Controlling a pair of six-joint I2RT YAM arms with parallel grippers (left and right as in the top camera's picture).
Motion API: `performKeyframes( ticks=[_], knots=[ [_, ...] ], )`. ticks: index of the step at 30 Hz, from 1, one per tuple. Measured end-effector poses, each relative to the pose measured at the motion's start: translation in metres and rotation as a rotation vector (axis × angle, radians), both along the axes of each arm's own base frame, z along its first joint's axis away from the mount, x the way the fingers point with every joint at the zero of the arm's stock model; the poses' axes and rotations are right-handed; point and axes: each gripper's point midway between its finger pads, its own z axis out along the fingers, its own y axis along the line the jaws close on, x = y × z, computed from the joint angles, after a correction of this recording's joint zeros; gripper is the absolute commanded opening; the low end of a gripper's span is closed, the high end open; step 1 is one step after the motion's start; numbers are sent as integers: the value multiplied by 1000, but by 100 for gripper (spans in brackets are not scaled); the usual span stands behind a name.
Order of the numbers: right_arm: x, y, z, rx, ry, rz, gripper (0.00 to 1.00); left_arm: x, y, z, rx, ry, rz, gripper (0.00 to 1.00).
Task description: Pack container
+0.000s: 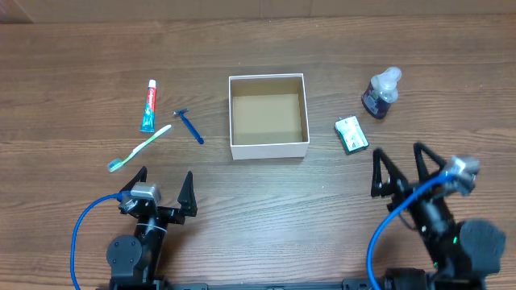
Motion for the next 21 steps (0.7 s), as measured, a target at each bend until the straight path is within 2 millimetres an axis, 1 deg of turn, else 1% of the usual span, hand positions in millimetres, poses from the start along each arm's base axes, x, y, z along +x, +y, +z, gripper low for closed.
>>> performKeyframes(
  ticks=[1,2,5,6,7,8,9,12,13,14,15,16,19,21],
  knots=[
    [4,1,-1,-5,66,11,100,0,0,0,0,2,0,100],
    [14,3,-2,-4,168,24,100,0,0,0,0,-1,0,100],
    [38,5,-23,-11,493,56,100,0,0,0,0,-1,0,100],
    [54,4,-30,-33,583,73,100,0,0,0,0,1,0,100],
    [67,4,-41,-49,638,87,100,0,0,0,0,1,0,100],
    [76,4,-54,-80,677,104,100,0,0,0,0,0,0,100],
    [87,3,-82,-88,770,115,100,0,0,0,0,0,0,100],
    [111,-8,-142,-153,916,105,100,0,0,0,0,0,0,100],
    [120,-12,-159,-188,937,109,100,0,0,0,0,0,0,100],
    [129,-15,-167,-213,928,102,100,0,0,0,0,0,0,100],
    [138,-18,-168,-235,903,92,100,0,0,0,0,0,0,100],
    [150,-23,-163,-261,848,67,100,0,0,0,0,0,0,100],
    [178,-39,-145,-323,720,-24,100,0,0,0,0,0,0,100],
    [197,-50,-127,-356,624,-98,100,0,0,0,0,0,0,100]
  ],
)
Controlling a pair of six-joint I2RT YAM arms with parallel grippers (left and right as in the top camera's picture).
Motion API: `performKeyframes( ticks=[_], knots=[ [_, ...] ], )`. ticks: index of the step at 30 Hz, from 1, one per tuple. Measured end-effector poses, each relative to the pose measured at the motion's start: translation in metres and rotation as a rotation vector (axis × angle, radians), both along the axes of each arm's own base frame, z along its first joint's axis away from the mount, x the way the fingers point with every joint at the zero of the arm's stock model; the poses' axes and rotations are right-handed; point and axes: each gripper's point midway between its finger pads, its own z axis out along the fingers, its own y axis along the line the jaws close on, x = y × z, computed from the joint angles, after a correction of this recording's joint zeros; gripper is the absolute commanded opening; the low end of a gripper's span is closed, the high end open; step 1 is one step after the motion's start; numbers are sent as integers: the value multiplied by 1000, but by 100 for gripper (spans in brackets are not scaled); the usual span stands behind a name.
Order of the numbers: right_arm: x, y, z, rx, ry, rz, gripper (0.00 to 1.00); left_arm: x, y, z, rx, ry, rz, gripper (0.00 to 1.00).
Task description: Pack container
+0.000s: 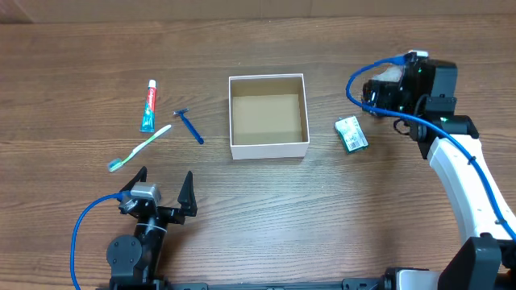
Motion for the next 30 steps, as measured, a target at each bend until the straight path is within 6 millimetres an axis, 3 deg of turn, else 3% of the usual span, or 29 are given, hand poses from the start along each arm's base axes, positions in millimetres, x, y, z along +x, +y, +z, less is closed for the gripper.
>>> performKeyframes(
  ticks=[4,10,13,15,17,18,19,21,22,28,30],
  knots=[
    [10,-7,5,-26,-45,-27,100,0,0,0,0,0,0,100],
    [21,-9,-47,-30,55,-34,100,0,0,0,0,0,0,100],
    [30,-10,-60,-30,57,-34,92,0,0,0,0,0,0,100],
    [35,-11,-58,-33,35,-33,83,0,0,0,0,0,0,100],
    [38,-12,-54,-33,14,-38,64,0,0,0,0,-1,0,100],
    [39,-14,-54,-37,11,-38,49,0,0,0,0,0,0,100],
    [39,-15,-53,-36,10,-42,46,0,0,0,0,0,0,100],
    [39,-21,-52,-48,4,-57,24,0,0,0,0,1,0,100],
    [42,-20,-50,-43,-8,-53,19,0,0,0,0,0,0,100],
    [43,-20,-46,-42,-16,-54,19,0,0,0,0,0,0,100],
    [45,-20,-43,-42,-21,-54,27,0,0,0,0,0,0,100]
  ],
)
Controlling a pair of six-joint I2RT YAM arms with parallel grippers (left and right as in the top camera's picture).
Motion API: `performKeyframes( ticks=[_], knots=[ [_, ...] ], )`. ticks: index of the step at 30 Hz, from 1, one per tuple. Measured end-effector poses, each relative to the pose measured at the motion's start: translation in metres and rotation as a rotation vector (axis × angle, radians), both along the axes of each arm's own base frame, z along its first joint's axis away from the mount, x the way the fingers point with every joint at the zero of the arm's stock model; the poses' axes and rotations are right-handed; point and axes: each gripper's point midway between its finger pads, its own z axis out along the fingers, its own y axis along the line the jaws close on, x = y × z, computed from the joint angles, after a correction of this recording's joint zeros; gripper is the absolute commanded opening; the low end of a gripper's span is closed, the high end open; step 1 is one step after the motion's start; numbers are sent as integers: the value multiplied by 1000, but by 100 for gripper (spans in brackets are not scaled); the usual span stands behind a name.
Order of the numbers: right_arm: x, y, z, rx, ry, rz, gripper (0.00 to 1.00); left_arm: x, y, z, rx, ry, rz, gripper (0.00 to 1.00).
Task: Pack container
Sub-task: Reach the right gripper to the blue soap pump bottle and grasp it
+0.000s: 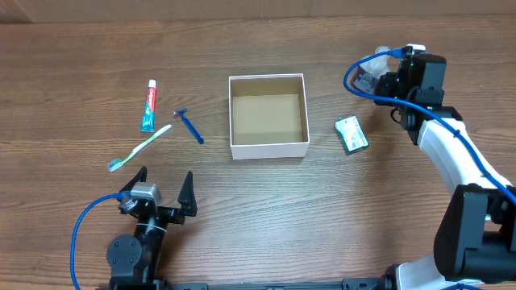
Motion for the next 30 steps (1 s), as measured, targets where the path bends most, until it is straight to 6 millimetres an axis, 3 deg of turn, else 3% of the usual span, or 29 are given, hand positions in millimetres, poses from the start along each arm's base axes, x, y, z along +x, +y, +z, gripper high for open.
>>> performKeyframes(
  ticks=[2,5,8,14,19,20,24,30],
  knots=[
    [2,0,3,1,-6,-1,63,0,0,0,0,0,0,100],
    [2,0,4,4,-10,-2,71,0,0,0,0,0,0,100],
    [4,2,6,7,-21,7,72,0,0,0,0,0,0,100],
    [28,12,33,86,-167,28,72,0,0,0,0,0,0,100],
    [41,19,22,176,-188,25,72,0,0,0,0,0,0,100],
    [43,20,22,186,-194,23,69,0,0,0,0,0,0,100],
    [48,21,31,205,-235,22,43,0,0,0,0,0,0,100],
    [47,22,30,224,-227,18,29,0,0,0,0,0,0,100]
  ],
)
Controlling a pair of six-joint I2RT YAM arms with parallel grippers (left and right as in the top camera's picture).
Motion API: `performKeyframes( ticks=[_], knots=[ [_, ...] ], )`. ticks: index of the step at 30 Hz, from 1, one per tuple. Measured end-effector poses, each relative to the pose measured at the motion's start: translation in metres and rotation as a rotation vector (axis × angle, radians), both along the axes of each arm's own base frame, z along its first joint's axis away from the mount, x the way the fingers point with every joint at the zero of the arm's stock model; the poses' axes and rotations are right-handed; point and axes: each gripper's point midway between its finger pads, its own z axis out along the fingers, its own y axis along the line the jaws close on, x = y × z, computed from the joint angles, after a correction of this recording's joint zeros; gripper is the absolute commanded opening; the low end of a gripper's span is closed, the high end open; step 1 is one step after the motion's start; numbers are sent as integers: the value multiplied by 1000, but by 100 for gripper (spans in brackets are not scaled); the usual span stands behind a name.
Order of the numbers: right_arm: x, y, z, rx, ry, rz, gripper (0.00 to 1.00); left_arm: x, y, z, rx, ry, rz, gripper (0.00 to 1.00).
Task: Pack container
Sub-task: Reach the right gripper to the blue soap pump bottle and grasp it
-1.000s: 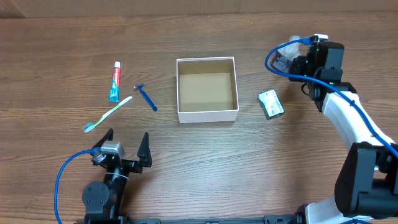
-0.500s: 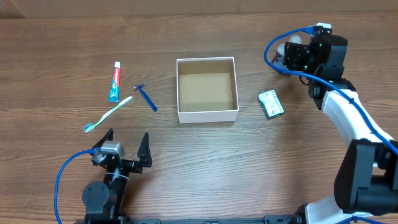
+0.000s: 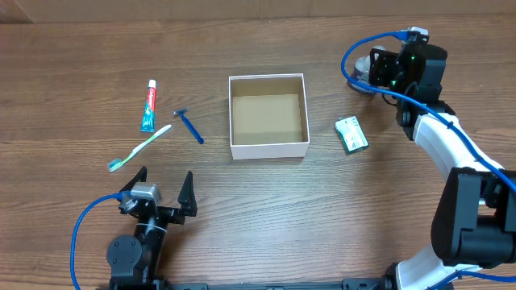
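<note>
An open white box (image 3: 234,117) with a bare cardboard floor stands mid-table. To its left lie a toothpaste tube (image 3: 149,105), a toothbrush (image 3: 140,148) and a blue razor (image 3: 189,126). A green soap pack (image 3: 351,134) lies right of the box. My right gripper (image 3: 368,74) is at the far right, shut on the purple bottle (image 3: 360,78), which the wrist mostly hides. The bottle's place on the table beyond the soap is bare. Down at the front left, my left gripper (image 3: 162,187) rests open with nothing between its fingers.
Blue cables loop from both arms: one at the front left (image 3: 78,234), one above the right wrist (image 3: 351,56). The right arm's white link (image 3: 451,153) slants across the right side of the table.
My right gripper with the bottle has shifted a little to the left, toward the box side, and turned. The left arm and all items on the table lie as before.
Both arms rested at the front while the bottle stood beyond the soap pack. Then my right gripper was over the bottle. Later it was around the bottle, off its spot. Now it holds the bottle slightly further left.
</note>
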Motion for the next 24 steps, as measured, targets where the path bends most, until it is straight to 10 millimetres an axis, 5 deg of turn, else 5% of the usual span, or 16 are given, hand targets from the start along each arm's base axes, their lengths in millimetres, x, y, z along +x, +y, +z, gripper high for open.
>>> performKeyframes(
  ticks=[5,11,16,24],
  knots=[
    [0,5,2,16,9,20,31,0,0,0,0,0,0,100],
    [-7,2,0,-95,130,64,52,0,0,0,0,0,0,100],
    [4,-9,28,-249,84,81,54,0,0,0,0,0,0,100],
    [15,-14,30,-284,238,107,67,0,0,0,0,0,0,100]
  ],
)
